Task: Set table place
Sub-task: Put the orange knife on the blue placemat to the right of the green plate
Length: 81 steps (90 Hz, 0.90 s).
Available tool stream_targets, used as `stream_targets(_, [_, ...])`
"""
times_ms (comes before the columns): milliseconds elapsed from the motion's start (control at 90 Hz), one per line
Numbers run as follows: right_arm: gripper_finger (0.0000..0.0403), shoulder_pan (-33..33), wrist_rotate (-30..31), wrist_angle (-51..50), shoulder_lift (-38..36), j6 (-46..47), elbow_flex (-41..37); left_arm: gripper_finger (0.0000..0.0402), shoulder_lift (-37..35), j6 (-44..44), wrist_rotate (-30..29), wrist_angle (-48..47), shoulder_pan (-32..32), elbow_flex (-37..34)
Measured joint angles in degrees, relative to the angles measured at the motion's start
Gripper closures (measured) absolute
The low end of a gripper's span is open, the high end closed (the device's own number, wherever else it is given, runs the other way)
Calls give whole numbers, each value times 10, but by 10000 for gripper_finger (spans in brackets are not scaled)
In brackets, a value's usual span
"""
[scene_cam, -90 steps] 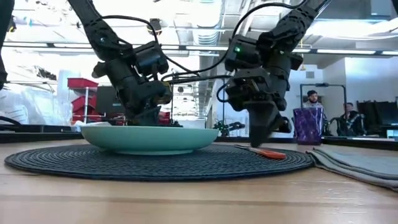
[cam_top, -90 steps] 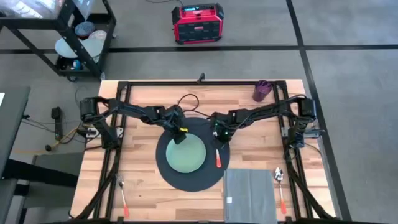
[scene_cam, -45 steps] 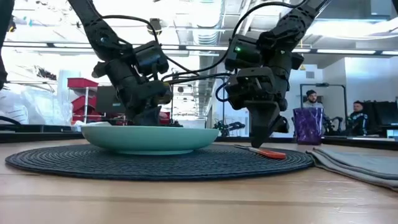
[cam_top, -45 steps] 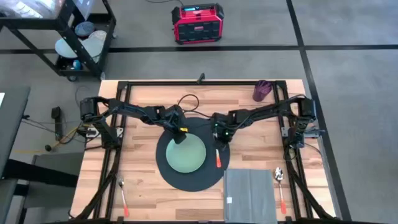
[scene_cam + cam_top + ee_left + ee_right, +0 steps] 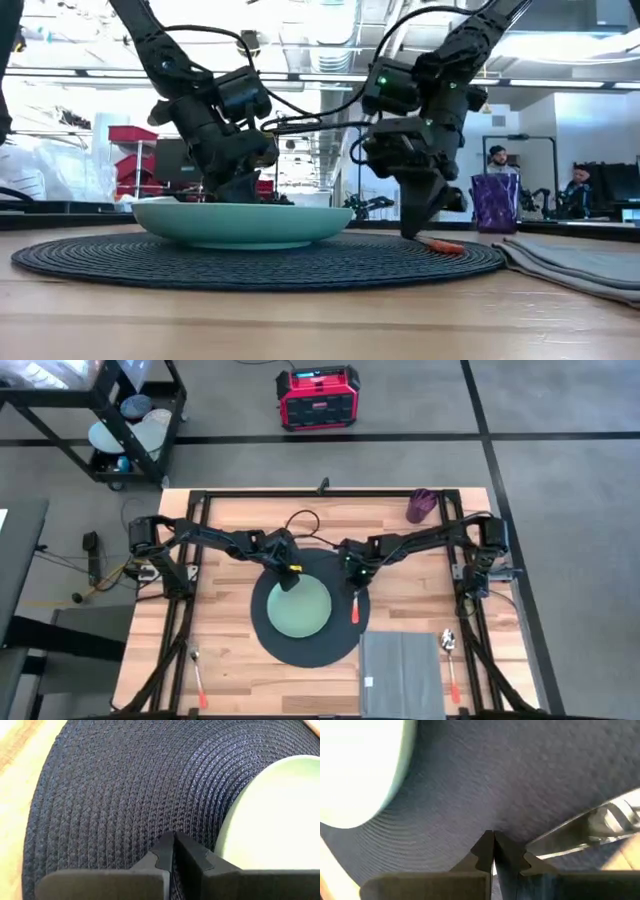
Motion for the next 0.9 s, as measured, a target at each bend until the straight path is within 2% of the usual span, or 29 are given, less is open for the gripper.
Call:
stream_targets(267, [403, 6, 14, 4, -23, -37, 12, 401, 0, -1, 0, -2, 1, 0])
stream_targets(467, [403, -2, 60, -77, -69, -47, 12, 401, 0, 3, 2, -2, 1, 0])
stream_targets(689, [403, 4, 41, -83, -36, -67, -1, 401, 0, 8, 2, -3, 1, 0])
stream_targets(900, [403, 12, 39, -83, -35, -68, -6, 401, 0, 4, 2, -4, 1, 0])
